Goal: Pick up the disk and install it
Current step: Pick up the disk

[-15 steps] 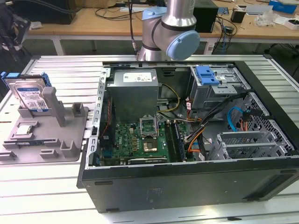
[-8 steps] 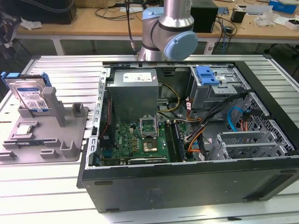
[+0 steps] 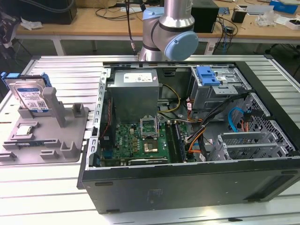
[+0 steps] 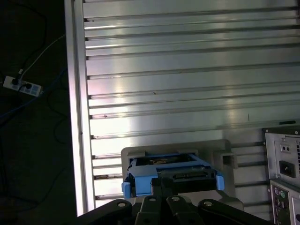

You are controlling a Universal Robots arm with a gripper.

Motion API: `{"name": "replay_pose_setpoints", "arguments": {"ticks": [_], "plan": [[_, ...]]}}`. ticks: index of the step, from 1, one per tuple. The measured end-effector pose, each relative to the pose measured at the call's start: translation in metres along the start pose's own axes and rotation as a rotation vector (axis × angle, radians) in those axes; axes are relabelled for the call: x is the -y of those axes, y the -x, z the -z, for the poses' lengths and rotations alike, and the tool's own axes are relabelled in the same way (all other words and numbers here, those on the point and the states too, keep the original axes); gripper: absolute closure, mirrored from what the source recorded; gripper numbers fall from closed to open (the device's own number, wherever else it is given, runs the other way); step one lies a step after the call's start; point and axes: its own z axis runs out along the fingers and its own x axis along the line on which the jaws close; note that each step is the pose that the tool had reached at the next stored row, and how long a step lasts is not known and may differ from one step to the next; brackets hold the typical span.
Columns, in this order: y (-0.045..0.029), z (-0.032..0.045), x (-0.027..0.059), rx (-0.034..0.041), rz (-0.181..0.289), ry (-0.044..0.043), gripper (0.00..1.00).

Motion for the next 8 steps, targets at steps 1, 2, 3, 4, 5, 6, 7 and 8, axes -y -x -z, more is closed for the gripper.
{"name": "replay_pose_setpoints", "arguments": {"ticks": [1, 2, 3, 4, 5, 6, 7, 8], "plan": [[-0.0001, 0.0, 0.0, 0.0, 0.0, 0.0, 0.89], [-0.0001, 0.0, 0.0, 0.0, 0.0, 0.0, 0.89], [-0.0002, 0.0, 0.0, 0.0, 0.0, 0.0, 0.89], [-0.0002, 0.0, 0.0, 0.0, 0.0, 0.0, 0.89], [-0.0003, 0.0, 0.0, 0.0, 0.0, 0.0, 0.89], [-0.0003, 0.0, 0.0, 0.0, 0.0, 0.0, 0.89], [-0.0004, 0.0, 0.0, -0.0002, 0.003, -0.0002, 0.89], [-0.0004, 0.0, 0.0, -0.0002, 0.005, -0.0008, 0.89]]}}
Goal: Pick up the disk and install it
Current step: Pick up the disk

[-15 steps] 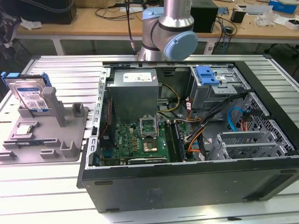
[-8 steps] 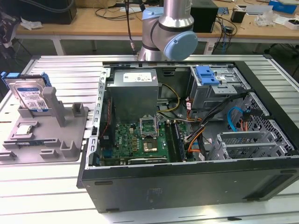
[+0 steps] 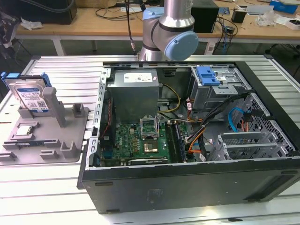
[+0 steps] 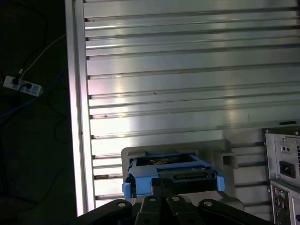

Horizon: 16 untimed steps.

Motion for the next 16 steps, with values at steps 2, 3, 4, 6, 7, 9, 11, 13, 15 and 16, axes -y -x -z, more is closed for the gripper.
{"name": "replay_pose_setpoints", "arguments": {"ticks": [2, 3, 4, 6, 7, 9, 11, 13, 15, 16], "plan": [[0.0, 0.0, 0.0, 0.0001, 0.001, -0.0001, 0.89], [0.0, 0.0, 0.0, -0.0001, 0.004, -0.0001, 0.89], [0.0, 0.0, 0.0, -0.0005, 0.012, 0.0, 0.89], [0.0, -0.0002, -0.0001, -0.0028, 0.067, 0.0014, 0.89], [0.0, -0.0003, 0.0, -0.0046, 0.106, 0.0023, 0.89], [0.0, -0.0004, 0.0, -0.0071, 0.164, 0.0036, 0.89], [0.0, -0.0005, 0.0, -0.0094, 0.215, 0.0039, 0.89], [0.0, -0.0007, 0.0, -0.0149, 0.34, 0.0037, 0.77], [0.0, -0.0009, 0.0, -0.017, 0.385, 0.0037, 0.71], [0.0, -0.001, 0.0, -0.0177, 0.404, 0.0038, 0.71]]}}
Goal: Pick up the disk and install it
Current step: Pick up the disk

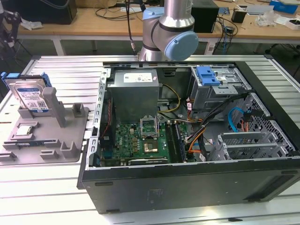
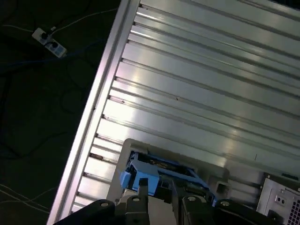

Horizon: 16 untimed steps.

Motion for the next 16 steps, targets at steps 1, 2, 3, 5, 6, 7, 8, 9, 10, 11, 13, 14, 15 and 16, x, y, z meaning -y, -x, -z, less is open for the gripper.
{"name": "replay_pose_setpoints", "arguments": {"ticks": [1, 2, 3, 5, 6, 7, 8, 9, 10, 11, 13, 14, 15, 16], "plan": [[0.0, -0.0002, 0.0, -0.0015, 0.032, 0.0002, 0.58], [0.0, -0.0003, 0.0, -0.0023, 0.051, 0.0004, 0.58], [0.0, -0.0004, 0.0, -0.003, 0.069, 0.0006, 0.58], [0.0, -0.0007, 0.0001, -0.0049, 0.114, 0.0012, 0.58], [0.0, -0.001, 0.0, -0.0064, 0.151, 0.0018, 0.58], [0.0, -0.0012, 0.0001, -0.0072, 0.17, 0.0021, 0.58], [0.0, -0.0014, 0.0001, -0.0079, 0.188, 0.0024, 0.58], [0.0, -0.0016, 0.0001, -0.0092, 0.219, 0.0029, 0.58], [0.0, -0.0019, 0.0001, -0.0103, 0.247, 0.0033, 0.58], [0.0, -0.002, 0.0001, -0.0111, 0.265, 0.0036, 0.58], [-0.0001, -0.0026, 0.0001, -0.0137, 0.33, 0.0047, 0.58], [-0.0001, -0.0028, 0.0001, -0.0146, 0.354, 0.0051, 0.58], [0.0, -0.003, 0.0001, -0.0154, 0.373, 0.0054, 0.58], [-0.0001, -0.0032, 0.0001, -0.0164, 0.398, 0.0058, 0.58]]}}
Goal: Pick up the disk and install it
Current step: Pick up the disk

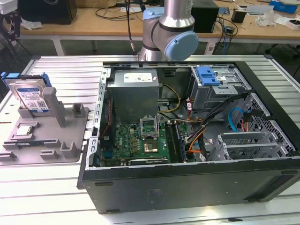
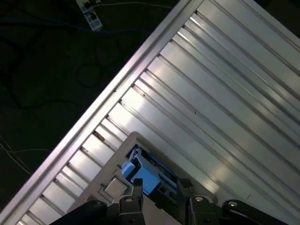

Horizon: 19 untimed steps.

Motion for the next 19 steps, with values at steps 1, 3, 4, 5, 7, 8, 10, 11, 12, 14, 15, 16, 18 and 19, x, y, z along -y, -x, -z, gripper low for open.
{"name": "replay_pose_setpoints", "arguments": {"ticks": [1, 3, 4, 5, 7, 8, 10, 11, 12, 14, 15, 16, 18, 19], "plan": [[0.0, -0.0001, 0.0, -0.0007, 0.017, 0.0002, 0.58], [0.0, -0.0005, 0.0, -0.0022, 0.056, 0.0009, 0.58], [0.0, -0.0006, 0.0, -0.003, 0.075, 0.0012, 0.58], [0.0, -0.0009, 0.0, -0.0037, 0.094, 0.0016, 0.58], [0.0, -0.0015, 0.0001, -0.0061, 0.156, 0.0027, 0.58], [0.0, -0.0016, 0.0001, -0.0069, 0.176, 0.0031, 0.58], [0.0, -0.0022, 0.0001, -0.0087, 0.226, 0.004, 0.58], [-0.0001, -0.0023, 0.0001, -0.0095, 0.243, 0.0043, 0.58], [-0.0001, -0.0025, 0.0001, -0.0103, 0.262, 0.0047, 0.58], [-0.0001, -0.0028, 0.0001, -0.0126, 0.304, 0.0053, 0.58], [-0.0001, -0.0029, 0.0002, -0.014, 0.323, 0.0055, 0.58], [-0.0001, -0.0029, 0.0001, -0.0157, 0.341, 0.0055, 0.58], [-0.0001, -0.003, 0.0001, -0.0206, 0.38, 0.0047, 0.58], [-0.0001, -0.0031, 0.0001, -0.0238, 0.401, 0.0039, 0.58]]}}
